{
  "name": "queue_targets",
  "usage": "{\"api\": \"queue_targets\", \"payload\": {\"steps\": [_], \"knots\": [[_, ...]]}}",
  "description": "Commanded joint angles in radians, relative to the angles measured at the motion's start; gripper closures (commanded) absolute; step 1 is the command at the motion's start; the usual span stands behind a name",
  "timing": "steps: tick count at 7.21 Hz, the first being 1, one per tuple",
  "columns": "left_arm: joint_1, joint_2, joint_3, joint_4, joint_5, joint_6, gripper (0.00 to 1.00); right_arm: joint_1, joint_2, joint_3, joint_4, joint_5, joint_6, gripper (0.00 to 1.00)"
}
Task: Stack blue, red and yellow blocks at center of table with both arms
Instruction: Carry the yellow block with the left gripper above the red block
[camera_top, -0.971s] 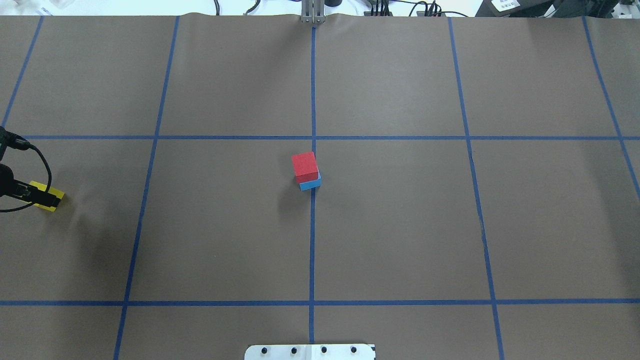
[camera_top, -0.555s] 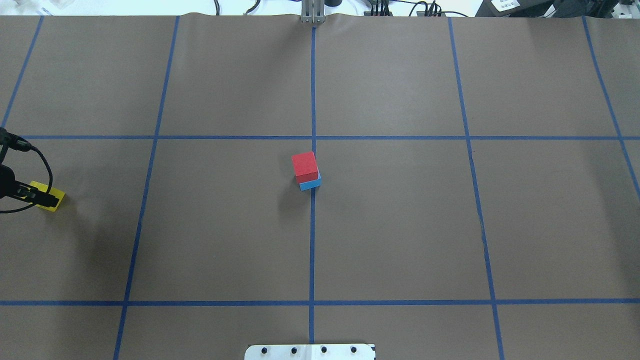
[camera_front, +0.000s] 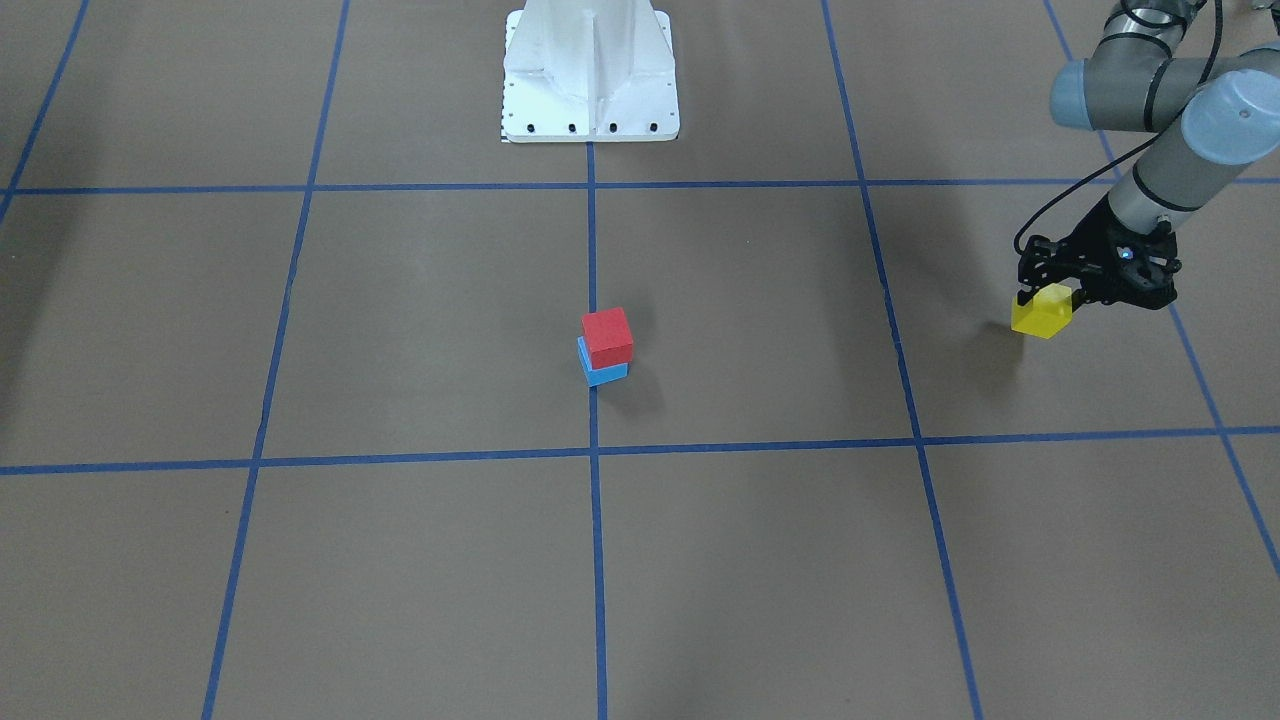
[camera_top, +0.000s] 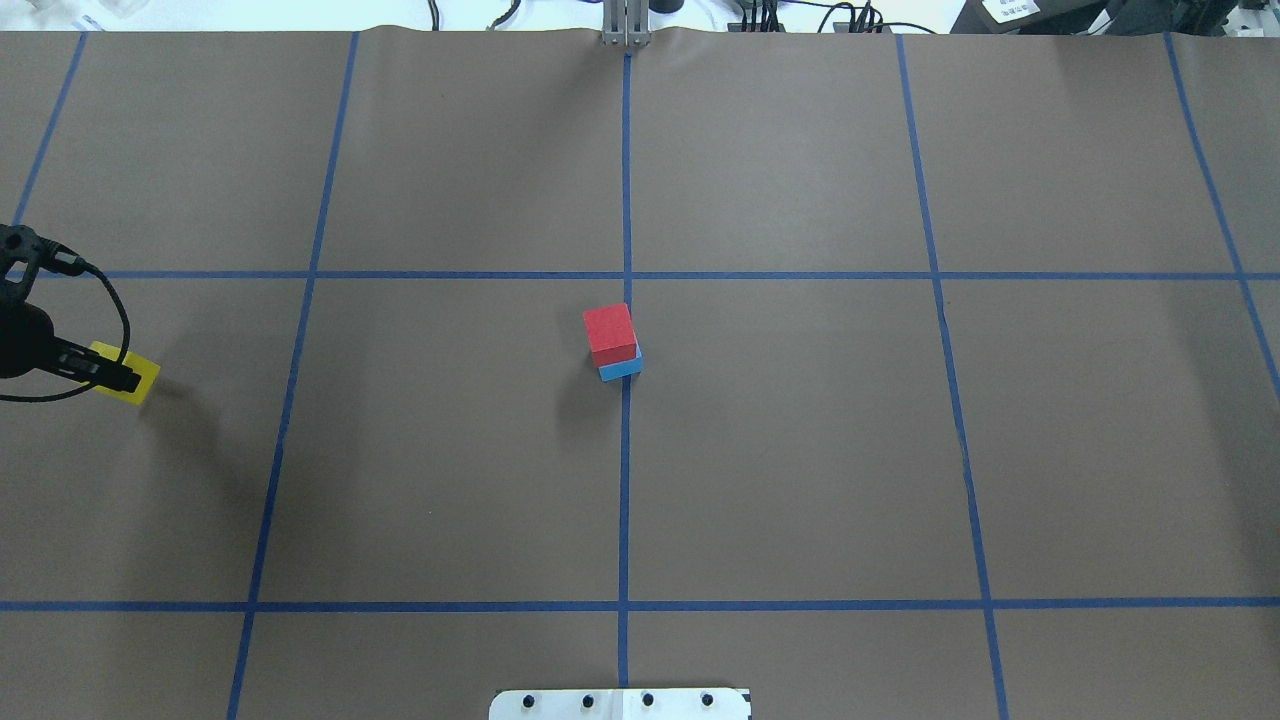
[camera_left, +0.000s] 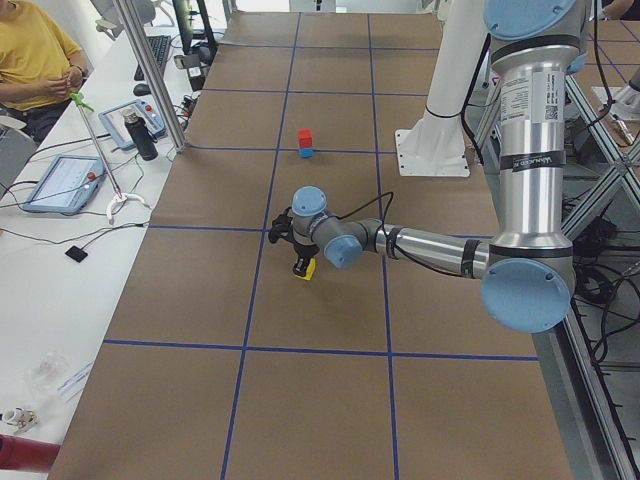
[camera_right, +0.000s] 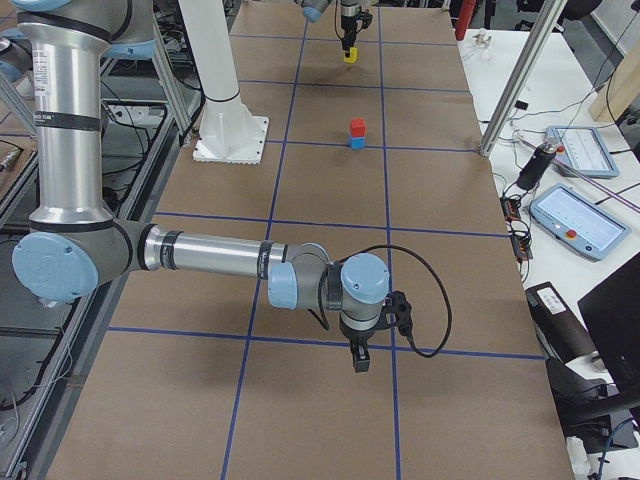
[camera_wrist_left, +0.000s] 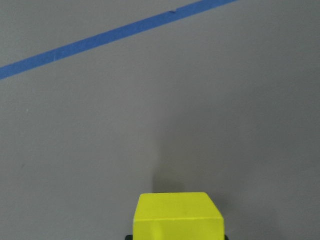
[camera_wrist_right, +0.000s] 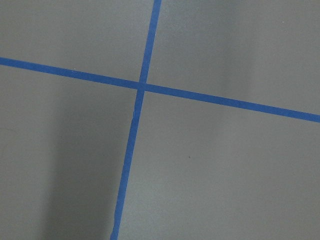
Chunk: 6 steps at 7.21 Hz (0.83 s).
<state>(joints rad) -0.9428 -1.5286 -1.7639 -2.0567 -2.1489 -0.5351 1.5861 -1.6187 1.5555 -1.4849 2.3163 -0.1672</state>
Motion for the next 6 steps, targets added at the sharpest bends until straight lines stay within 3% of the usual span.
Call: {"api": "queue_targets", "payload": {"steps": [1,3,4,6], "knots": [[-0.004,-0.191,-0.159,0.4,0.004,-0.023,1.0,0.0,-0.001,0.0,0.0,0.0,0.0,0.0],[0.062,-0.446,-0.169,0.599,0.009,-0.272,1.0,0.0,-0.001,0.0,0.0,0.002,0.0,0.0],[0.164,-0.56,-0.161,0.678,0.035,-0.424,1.0,0.0,-0.001,-0.002,0.0,0.0,0.0,0.0],[0.287,-0.82,-0.045,0.774,0.122,-0.657,1.0,0.0,-0.001,-0.003,0.0,0.0,0.0,0.0]]}}
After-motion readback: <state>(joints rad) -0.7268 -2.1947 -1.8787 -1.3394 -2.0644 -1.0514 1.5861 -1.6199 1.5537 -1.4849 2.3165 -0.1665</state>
